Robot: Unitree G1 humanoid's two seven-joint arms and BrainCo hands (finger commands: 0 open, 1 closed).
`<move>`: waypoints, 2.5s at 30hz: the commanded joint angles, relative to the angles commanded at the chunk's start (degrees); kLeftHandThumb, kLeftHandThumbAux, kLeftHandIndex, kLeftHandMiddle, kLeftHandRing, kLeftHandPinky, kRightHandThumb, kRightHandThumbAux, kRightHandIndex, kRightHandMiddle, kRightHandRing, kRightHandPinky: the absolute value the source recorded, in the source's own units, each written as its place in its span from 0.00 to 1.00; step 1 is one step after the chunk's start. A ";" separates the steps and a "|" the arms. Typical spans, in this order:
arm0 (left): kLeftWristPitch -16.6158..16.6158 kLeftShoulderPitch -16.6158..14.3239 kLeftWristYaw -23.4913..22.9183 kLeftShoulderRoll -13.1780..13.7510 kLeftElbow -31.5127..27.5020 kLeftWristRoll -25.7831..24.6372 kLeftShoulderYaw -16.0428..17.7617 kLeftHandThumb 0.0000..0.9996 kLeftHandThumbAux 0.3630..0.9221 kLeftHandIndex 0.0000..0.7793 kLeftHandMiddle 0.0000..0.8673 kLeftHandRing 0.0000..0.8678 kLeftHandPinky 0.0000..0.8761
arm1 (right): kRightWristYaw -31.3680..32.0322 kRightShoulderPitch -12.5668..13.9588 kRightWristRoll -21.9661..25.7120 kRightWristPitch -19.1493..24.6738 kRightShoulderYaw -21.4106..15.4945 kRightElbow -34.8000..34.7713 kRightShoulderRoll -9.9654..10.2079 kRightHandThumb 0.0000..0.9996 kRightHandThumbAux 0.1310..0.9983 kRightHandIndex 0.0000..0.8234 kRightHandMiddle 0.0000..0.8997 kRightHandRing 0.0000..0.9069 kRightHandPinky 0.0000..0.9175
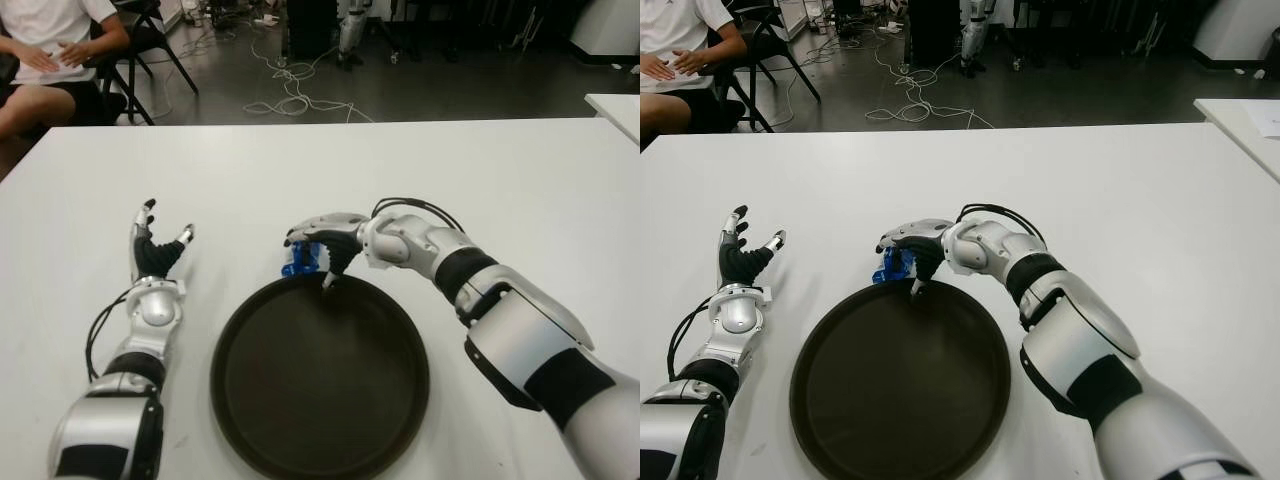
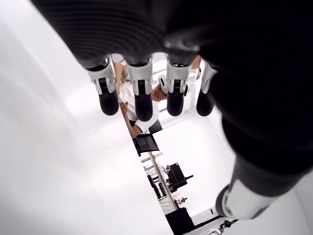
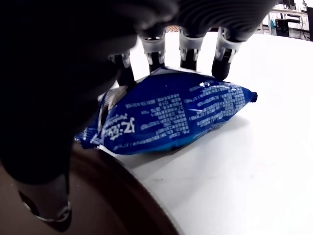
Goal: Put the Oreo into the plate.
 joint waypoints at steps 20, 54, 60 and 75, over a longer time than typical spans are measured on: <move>0.33 -0.11 0.05 0.03 0.02 -0.10 0.05 0.00 0.69 0.09 0.12 0.09 0.07 | 0.96 0.96 0.83 1.41 -0.32 0.37 0.24 0.00 0.71 0.00 0.00 0.00 0.00; 0.24 0.03 0.18 0.06 -0.21 -0.02 -0.14 0.00 0.67 0.08 0.11 0.08 0.06 | -1.69 2.00 0.76 1.15 1.54 0.57 -1.75 0.00 0.69 0.00 0.00 0.00 0.00; 0.14 0.02 0.31 0.15 -0.14 -0.02 -0.10 0.00 0.68 0.09 0.12 0.09 0.07 | -0.93 2.06 1.39 2.04 0.87 0.59 -2.69 0.00 0.65 0.00 0.00 0.00 0.00; 0.12 0.15 0.18 0.14 -0.21 -0.13 -0.04 0.00 0.68 0.08 0.11 0.09 0.07 | -1.72 3.05 1.41 2.74 0.52 0.46 -3.88 0.00 0.65 0.00 0.00 0.00 0.00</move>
